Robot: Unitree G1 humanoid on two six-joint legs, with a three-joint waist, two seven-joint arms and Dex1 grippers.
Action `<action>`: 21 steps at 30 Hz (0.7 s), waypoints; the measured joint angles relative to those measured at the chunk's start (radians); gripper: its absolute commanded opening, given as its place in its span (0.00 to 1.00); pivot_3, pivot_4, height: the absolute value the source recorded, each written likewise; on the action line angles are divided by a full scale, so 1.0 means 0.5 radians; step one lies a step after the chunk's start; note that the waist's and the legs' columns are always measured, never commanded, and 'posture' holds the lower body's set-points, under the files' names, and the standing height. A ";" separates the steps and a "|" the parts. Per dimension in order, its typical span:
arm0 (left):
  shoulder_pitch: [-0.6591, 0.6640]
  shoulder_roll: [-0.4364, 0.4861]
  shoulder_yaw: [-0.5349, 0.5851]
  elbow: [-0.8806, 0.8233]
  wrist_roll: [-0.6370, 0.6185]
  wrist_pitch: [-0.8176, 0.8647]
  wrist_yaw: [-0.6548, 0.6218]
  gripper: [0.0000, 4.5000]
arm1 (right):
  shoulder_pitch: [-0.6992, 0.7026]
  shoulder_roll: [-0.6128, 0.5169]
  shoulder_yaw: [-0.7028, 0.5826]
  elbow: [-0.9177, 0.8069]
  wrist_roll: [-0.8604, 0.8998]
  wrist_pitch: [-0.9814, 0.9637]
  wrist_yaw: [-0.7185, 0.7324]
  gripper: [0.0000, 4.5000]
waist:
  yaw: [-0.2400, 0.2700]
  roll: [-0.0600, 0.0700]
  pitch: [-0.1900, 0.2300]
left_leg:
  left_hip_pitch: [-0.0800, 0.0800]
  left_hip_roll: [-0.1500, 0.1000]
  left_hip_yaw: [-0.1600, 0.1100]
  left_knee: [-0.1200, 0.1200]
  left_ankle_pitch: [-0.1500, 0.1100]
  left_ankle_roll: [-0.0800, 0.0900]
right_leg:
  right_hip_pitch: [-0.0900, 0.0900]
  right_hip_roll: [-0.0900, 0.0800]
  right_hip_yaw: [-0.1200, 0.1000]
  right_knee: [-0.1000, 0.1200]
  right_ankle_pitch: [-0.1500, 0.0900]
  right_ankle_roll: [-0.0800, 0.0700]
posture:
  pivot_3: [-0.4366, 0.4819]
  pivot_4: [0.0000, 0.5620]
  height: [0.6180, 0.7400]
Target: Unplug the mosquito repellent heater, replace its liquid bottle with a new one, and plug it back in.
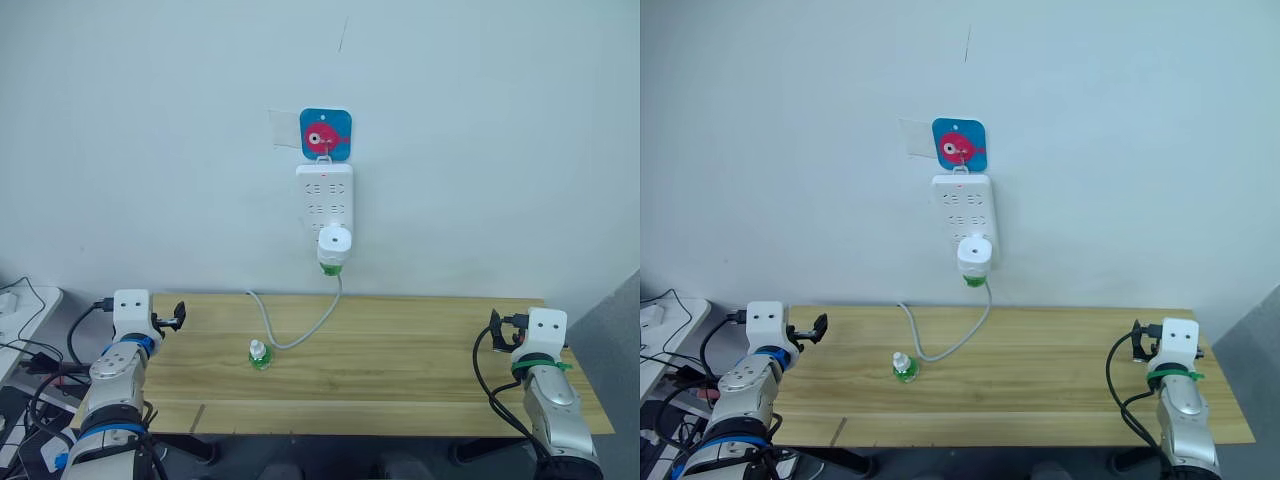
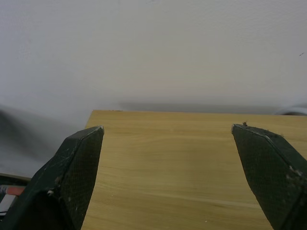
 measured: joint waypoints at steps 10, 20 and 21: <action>-0.014 -0.001 -0.002 0.001 0.006 -0.013 -0.003 1.00 | 0.000 0.006 0.000 0.021 -0.002 -0.009 -0.032 1.00 | 0.000 0.000 0.003 | 0.000 0.000 0.000 0.000 0.000 0.000 | 0.000 0.000 0.000 0.000 0.000 0.000 | 0.62 0.13 1.00; -0.019 -0.008 -0.021 0.001 0.008 -0.049 -0.027 1.00 | 0.002 0.008 -0.001 0.029 0.003 -0.009 -0.038 1.00 | -0.001 0.002 0.009 | 0.000 0.000 0.000 0.000 0.000 0.000 | 0.000 0.000 0.000 -0.001 0.000 0.000 | 0.61 0.14 1.00; -0.019 -0.008 -0.026 0.001 0.009 -0.049 -0.035 1.00 | 0.004 0.008 -0.001 0.029 0.003 -0.009 -0.038 1.00 | -0.001 0.003 0.011 | 0.000 0.000 0.000 0.000 0.000 0.000 | 0.000 0.000 0.000 -0.001 0.000 0.000 | 0.60 0.14 1.00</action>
